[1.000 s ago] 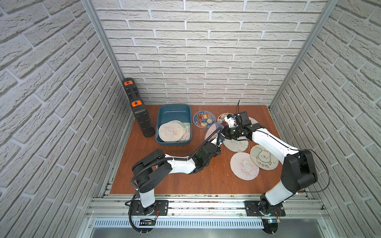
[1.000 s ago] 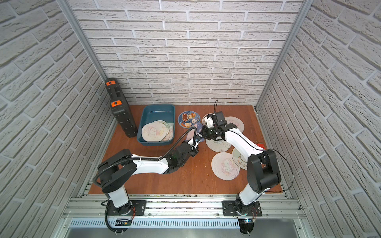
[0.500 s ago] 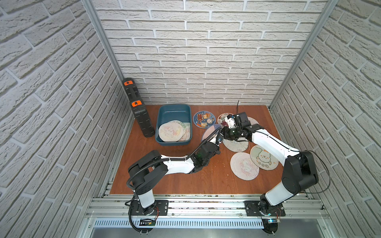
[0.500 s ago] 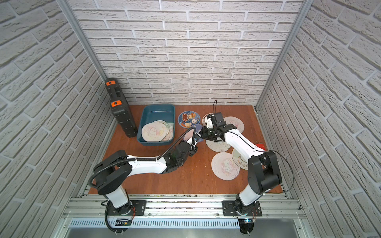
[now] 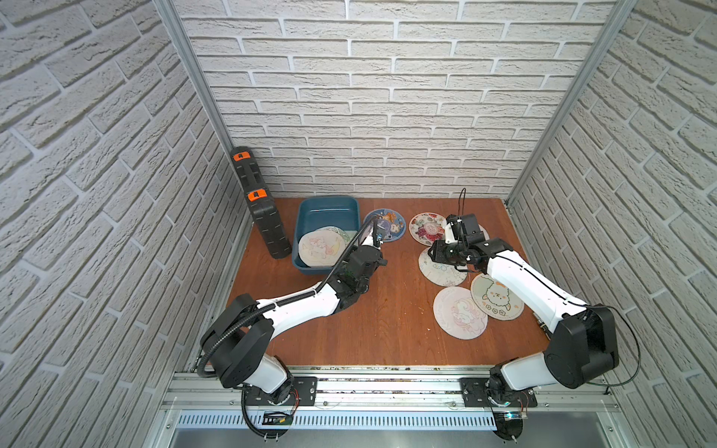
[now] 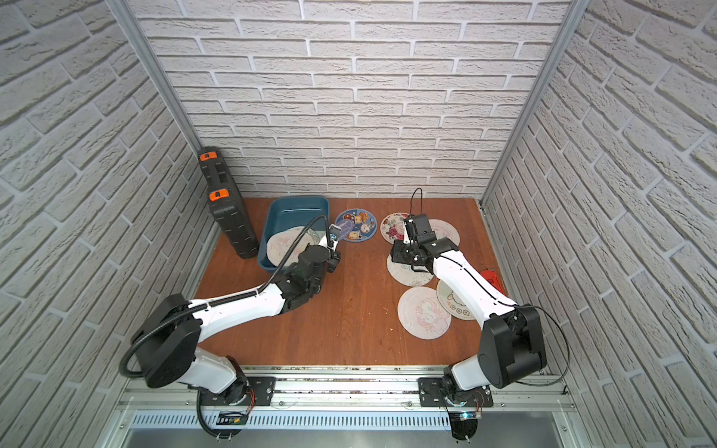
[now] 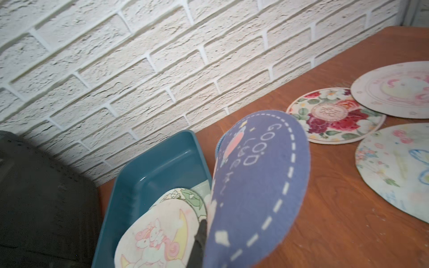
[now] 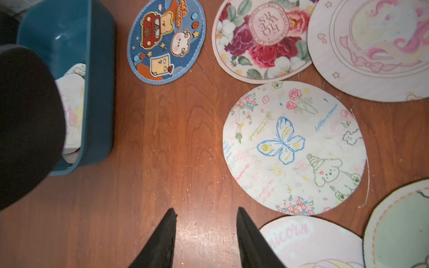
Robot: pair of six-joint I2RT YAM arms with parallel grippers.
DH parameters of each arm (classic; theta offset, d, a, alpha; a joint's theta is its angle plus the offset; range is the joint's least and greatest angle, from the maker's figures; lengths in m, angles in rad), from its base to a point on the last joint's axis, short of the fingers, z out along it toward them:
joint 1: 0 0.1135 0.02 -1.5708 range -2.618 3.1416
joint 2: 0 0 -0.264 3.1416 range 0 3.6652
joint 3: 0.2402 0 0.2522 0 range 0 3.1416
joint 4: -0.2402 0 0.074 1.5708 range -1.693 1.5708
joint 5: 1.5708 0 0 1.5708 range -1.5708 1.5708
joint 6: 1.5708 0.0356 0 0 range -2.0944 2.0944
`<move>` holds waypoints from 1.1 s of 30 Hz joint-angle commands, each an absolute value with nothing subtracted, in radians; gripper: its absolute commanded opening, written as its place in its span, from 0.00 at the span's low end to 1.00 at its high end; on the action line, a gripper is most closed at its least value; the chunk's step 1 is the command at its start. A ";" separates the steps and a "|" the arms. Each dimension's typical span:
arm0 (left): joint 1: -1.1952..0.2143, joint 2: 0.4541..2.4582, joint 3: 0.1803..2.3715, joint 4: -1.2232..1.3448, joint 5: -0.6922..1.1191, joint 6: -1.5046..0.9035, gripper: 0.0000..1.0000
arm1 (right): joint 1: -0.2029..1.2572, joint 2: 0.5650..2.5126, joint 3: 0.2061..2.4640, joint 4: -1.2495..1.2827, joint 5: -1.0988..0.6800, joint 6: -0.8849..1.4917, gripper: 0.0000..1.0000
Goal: Put the coasters into the storage box
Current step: Pick up the coaster from the center of the board, then place the coaster in the storage box.
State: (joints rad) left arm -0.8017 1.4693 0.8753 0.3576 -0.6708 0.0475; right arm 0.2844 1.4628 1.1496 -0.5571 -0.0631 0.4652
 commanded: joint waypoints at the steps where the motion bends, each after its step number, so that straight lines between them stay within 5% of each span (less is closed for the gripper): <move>1: -0.732 1.425 0.893 0.315 -0.701 0.032 0.00 | 0.284 1.445 1.131 -0.543 -0.046 0.453 0.44; 14: -0.453 1.609 1.111 0.009 -0.815 -0.044 0.00 | 0.284 1.465 1.087 -0.514 -0.086 0.451 0.43; 26: -0.427 1.888 1.298 -0.251 -0.776 -0.171 0.00 | 0.284 1.495 1.093 -0.508 -0.120 0.447 0.43; 33: -0.427 1.911 1.295 -0.331 -0.608 -0.257 0.00 | 0.284 1.491 1.113 -0.521 -0.135 0.445 0.42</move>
